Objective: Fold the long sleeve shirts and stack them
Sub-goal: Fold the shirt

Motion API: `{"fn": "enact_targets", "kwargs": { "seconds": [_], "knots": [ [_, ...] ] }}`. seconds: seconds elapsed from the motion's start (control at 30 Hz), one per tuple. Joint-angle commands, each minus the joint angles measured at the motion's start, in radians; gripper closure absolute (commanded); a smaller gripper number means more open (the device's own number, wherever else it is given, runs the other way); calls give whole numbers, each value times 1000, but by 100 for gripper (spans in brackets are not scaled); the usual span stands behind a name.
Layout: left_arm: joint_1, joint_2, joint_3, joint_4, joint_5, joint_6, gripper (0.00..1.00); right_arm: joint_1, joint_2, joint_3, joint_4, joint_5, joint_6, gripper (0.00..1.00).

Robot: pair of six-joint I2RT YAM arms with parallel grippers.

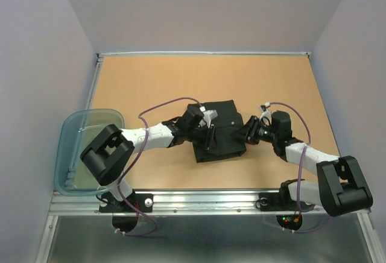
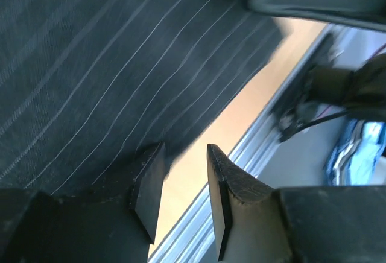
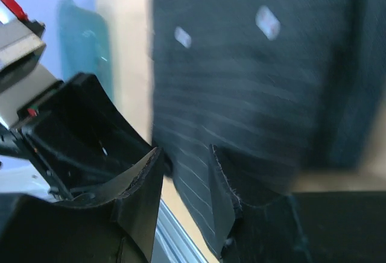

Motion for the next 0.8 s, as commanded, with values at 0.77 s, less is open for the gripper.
{"fn": "enact_targets", "kwargs": {
  "seconds": [0.77],
  "knots": [
    [106, -180, -192, 9, 52, -34, 55, 0, -146, 44, -222, 38, -78, 58]
  ]
}}
